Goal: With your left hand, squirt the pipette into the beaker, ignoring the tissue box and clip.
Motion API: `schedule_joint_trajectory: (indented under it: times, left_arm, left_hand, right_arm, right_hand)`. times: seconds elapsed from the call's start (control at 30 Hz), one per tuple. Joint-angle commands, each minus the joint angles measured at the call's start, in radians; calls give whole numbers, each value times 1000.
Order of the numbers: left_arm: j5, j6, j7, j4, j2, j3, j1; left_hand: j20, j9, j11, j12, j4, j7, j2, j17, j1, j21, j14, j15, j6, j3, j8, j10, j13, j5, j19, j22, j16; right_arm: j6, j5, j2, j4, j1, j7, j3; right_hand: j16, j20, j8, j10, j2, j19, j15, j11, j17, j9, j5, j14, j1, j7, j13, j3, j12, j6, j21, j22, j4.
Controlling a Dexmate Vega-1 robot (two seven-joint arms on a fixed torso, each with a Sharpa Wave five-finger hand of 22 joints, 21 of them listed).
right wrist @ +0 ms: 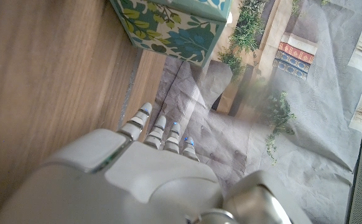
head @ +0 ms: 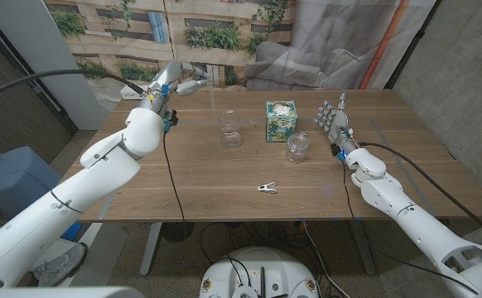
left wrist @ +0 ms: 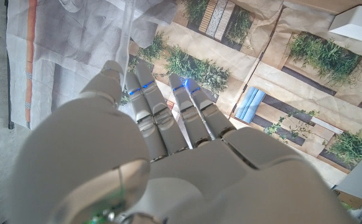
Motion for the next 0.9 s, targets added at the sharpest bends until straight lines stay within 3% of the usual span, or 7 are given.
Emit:
schedule_joint_trajectory:
  times: [0.03, 0.9]
  left_arm:
    - [-16, 11, 18, -49, 5, -38, 84]
    - [23, 26, 78, -71, -42, 20, 129]
  left_hand:
    - [1, 0, -8, 6, 1, 4, 7, 3, -3, 1, -3, -120, -4, 7, -1, -6, 4, 7, 0, 4, 2]
    - [0, 0, -10, 9, -1, -1, 8, 4, -6, 2, 0, -120, -5, 13, -1, -5, 4, 6, 2, 4, 4]
  right_arm:
    - [0, -1, 1, 0, 0, -1, 0]
    - [0, 2, 0, 2, 1, 7, 0]
  right_hand:
    - [6, 0, 6, 0, 58, 3, -83, 0, 5, 2, 5, -5, 0, -9, 3, -8, 3, 1, 6, 5, -1]
    - [6, -1, 7, 2, 58, 4, -84, 2, 5, 2, 5, -5, 0, -9, 3, -8, 3, 3, 6, 5, -1]
